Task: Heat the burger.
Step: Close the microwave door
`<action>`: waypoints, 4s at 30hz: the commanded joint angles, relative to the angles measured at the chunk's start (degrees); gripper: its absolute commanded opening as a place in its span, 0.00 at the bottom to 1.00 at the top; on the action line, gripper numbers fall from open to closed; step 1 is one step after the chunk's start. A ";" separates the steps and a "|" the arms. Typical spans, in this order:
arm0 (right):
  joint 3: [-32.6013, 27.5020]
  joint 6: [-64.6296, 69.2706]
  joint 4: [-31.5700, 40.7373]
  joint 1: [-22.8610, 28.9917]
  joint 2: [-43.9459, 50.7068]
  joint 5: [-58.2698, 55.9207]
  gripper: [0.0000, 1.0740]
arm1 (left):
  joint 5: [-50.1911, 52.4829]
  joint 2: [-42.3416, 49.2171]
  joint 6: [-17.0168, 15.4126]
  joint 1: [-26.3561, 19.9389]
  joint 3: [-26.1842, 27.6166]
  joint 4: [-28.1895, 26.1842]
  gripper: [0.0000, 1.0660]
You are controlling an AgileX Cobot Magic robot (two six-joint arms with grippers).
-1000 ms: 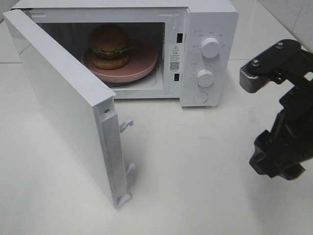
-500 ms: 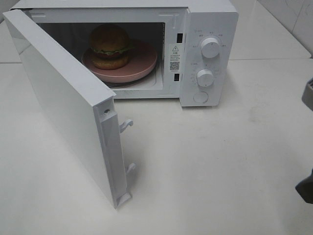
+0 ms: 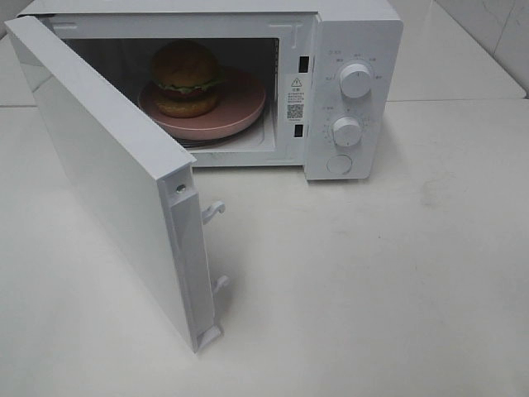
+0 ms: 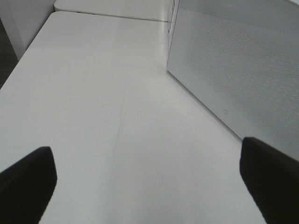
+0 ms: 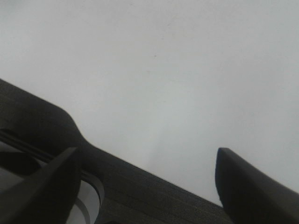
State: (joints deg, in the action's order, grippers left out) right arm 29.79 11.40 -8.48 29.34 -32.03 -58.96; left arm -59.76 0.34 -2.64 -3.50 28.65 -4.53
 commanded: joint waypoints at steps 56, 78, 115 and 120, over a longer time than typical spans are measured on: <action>-0.74 -3.67 3.04 -27.16 33.75 -0.52 0.70 | 0.52 1.03 0.00 0.29 -0.06 0.11 0.94; -0.74 -3.67 3.04 -27.16 33.75 -0.52 0.70 | 0.52 1.03 0.00 0.29 -0.06 0.06 0.94; -0.74 -3.67 3.04 -27.16 33.75 -0.52 0.70 | 17.88 -14.61 1.03 0.29 1.55 -1.60 0.94; -0.74 -3.67 3.04 -27.16 33.75 -0.52 0.70 | 25.55 -19.77 1.15 0.29 -0.57 -2.69 0.91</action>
State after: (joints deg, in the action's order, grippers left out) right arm 29.16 8.08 -5.56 2.64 0.23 -59.47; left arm -39.19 -17.53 -1.49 -3.50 29.05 -6.42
